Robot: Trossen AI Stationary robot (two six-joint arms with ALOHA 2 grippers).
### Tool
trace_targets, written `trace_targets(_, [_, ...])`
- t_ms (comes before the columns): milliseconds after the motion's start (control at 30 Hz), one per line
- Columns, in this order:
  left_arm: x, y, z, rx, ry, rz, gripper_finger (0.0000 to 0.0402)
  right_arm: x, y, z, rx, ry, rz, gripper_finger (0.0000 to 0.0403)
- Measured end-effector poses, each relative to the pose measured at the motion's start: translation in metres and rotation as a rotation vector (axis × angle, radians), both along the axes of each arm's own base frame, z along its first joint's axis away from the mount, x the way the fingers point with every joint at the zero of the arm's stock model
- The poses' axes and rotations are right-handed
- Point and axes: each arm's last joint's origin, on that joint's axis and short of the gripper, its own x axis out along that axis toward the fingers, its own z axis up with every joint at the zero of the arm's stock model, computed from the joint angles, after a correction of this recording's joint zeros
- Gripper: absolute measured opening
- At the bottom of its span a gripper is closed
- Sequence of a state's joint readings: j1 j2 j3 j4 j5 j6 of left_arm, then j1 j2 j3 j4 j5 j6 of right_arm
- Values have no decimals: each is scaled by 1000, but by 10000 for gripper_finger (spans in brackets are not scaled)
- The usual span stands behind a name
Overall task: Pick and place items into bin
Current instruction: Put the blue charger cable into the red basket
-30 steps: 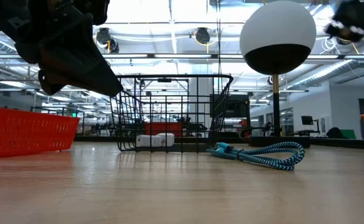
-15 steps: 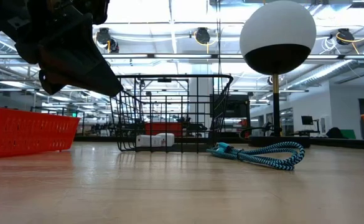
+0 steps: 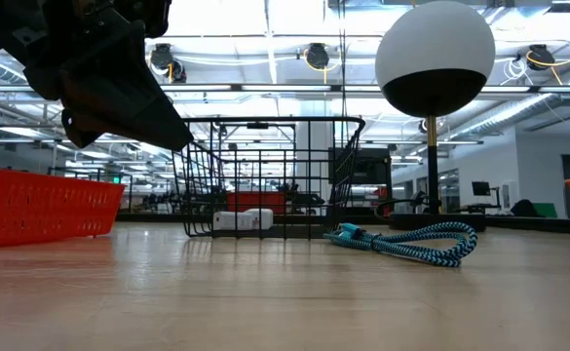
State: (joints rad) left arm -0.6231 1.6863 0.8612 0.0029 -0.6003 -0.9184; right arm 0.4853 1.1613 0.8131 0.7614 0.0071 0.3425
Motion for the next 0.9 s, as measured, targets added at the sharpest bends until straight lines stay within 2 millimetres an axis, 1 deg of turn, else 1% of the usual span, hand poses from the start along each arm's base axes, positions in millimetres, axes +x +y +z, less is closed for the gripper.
trace_targets(33, [0, 0, 0, 0, 0, 0, 24, 3, 1, -3, -36, 1, -15, 288])
trace_targets(100, [0, 0, 0, 4, 1, -3, 24, 11, 4, -14, -69, 56, -58, 283])
trace_targets(267, [0, 0, 0, 17, 2, -12, 24, 36, 14, -60, -140, 290, -126, 268])
trace_targets(400, [0, 0, 0, 20, 3, -15, 24, 47, 21, -101, -103, 574, -117, 260])
trace_targets(500, [0, 0, 0, 20, 3, -15, 24, 53, 23, -123, -27, 710, -144, 256])
trace_targets(600, [0, 0, 0, 20, 3, -15, 24, 56, 25, -136, 35, 803, -164, 250])
trace_targets(667, [0, 0, 0, 17, 2, -13, 24, 54, 24, -142, 66, 874, -177, 244])
trace_targets(833, [0, 0, 0, 17, 1, -13, 24, 46, 22, -151, 133, 1037, -226, 235])
trace_targets(900, [0, 0, 0, 18, 0, -13, 24, 48, 23, -149, 131, 1088, -246, 234])
